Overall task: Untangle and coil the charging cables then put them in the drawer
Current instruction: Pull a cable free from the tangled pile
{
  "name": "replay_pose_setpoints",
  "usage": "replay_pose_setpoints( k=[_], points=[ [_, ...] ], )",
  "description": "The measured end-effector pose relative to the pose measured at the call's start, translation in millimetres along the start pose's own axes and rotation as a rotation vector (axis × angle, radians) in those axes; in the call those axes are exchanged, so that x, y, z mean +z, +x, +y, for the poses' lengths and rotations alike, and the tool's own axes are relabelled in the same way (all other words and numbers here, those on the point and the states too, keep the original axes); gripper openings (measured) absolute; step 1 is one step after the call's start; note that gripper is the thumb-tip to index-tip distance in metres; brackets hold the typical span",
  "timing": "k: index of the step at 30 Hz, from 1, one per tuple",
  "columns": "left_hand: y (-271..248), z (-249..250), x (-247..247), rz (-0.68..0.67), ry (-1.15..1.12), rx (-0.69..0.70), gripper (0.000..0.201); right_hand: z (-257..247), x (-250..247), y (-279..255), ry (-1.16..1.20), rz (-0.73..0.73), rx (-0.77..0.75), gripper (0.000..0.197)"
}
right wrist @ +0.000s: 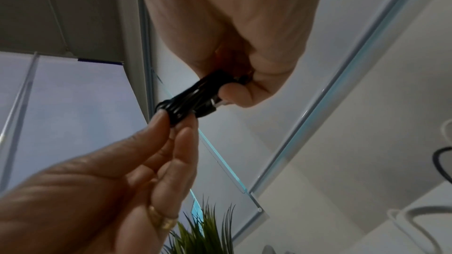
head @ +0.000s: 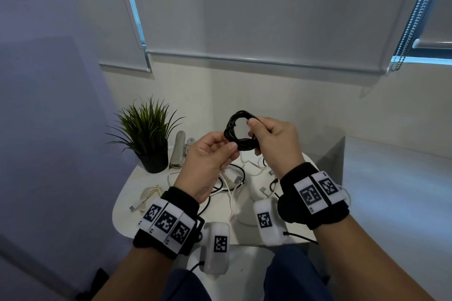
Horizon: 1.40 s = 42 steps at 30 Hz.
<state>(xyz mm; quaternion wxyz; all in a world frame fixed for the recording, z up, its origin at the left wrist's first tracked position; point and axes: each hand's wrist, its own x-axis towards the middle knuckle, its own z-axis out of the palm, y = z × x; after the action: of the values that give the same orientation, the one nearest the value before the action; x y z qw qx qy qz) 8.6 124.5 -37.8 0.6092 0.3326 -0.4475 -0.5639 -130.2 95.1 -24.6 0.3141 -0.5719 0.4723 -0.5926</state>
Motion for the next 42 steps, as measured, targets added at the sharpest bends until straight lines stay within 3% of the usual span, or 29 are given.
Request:
replay_pose_setpoints(
  k=[7, 13, 18, 25, 28, 36, 42],
  points=[
    [2.0, 0.6, -0.5, 0.037, 0.278, 0.087, 0.018, 2.2, 2.5, -0.9, 0.115, -0.022, 0.104, 0.023],
    [4.8, -1.7, -3.7, 0.044, 0.1, 0.009, 0.017, -1.2, 1.9, -1.3, 0.251, -0.077, 0.177, 0.024],
    [3.9, -3.0, -3.5, -0.01, 0.176, 0.078, 0.017, 0.2, 2.0, -3.0, 0.322, -0.069, 0.247, 0.02],
    [-0.6, -4.1, 2.4, -0.037, 0.311, 0.185, 0.022, 4.2, -1.5, -0.6, 0.189, -0.06, 0.288, 0.019],
    [0.2, -5.3, 6.7, 0.032, 0.342, 0.196, 0.024, 6.4, -0.2, -1.5, 0.17, -0.061, 0.293, 0.02],
    [6.3, 1.3, 6.7, 0.116, 0.06, 0.042, 0.019, 11.5, 5.1, -8.3, 0.293, -0.244, 0.37, 0.022],
    [7.1, 2.5, 5.1, 0.131, -0.02, 0.023, 0.014, 12.6, 12.1, -13.3, 0.302, -0.08, 0.243, 0.018]
  ],
)
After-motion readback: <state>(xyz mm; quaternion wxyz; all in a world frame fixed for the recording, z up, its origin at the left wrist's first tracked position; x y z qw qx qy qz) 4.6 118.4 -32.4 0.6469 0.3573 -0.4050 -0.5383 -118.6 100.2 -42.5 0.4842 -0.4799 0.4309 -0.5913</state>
